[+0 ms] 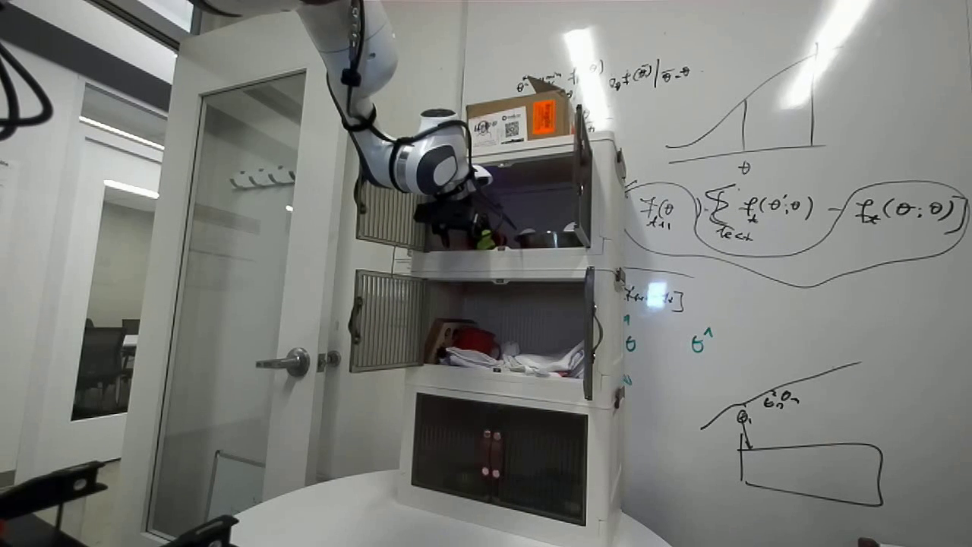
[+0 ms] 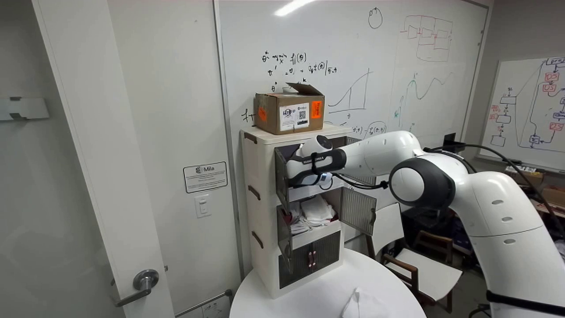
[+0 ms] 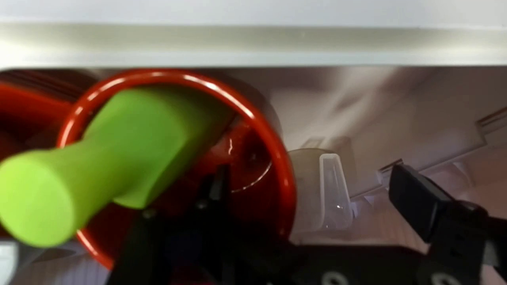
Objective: Put the red mug in the topmost cabinet.
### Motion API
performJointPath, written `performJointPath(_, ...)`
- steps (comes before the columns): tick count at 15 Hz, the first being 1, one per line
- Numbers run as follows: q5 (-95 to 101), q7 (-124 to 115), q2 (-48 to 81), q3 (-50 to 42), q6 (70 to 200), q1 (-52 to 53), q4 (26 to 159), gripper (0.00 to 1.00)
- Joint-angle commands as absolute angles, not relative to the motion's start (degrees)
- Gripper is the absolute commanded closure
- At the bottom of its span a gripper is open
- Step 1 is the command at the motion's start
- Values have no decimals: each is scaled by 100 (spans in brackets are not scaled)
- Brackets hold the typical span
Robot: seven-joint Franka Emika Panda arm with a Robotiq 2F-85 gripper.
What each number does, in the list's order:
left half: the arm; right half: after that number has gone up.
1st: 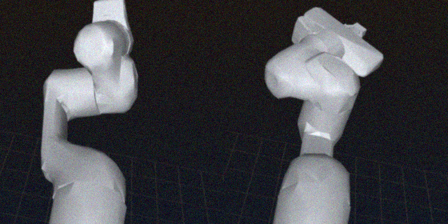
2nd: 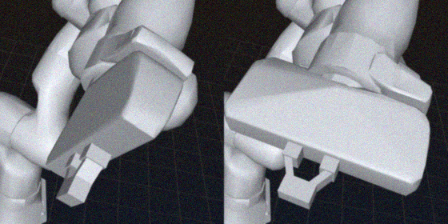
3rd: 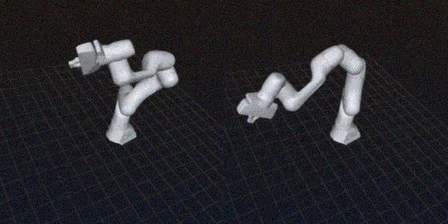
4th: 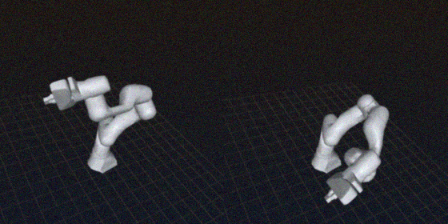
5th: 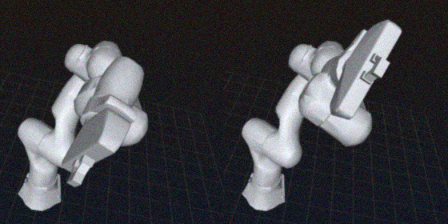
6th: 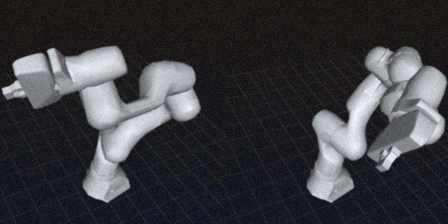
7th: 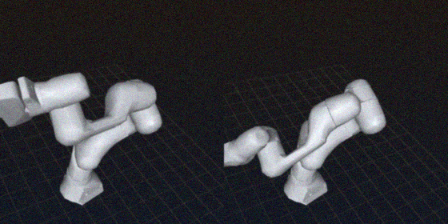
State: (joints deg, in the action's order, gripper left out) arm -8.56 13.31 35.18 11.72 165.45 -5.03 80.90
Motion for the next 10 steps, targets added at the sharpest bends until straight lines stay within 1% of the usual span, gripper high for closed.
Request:
performJointPath(1, -592, 1119, 3488, 909, 16571, -239, 8042, 28)
performJointPath(3, -217, 1074, 3396, 561, 16169, -9, 8093, 41)
performJointPath(6, 493, 932, 3381, 26, 15733, 365, 8072, 66)
performJointPath(8, 855, 901, 3374, -140, 15497, 516, 8036, 79)
performJointPath(9, 978, 908, 3374, -178, 15420, 557, 8017, 88)
performJointPath(10, 1077, 904, 3368, -200, 15388, 586, 8016, 94)
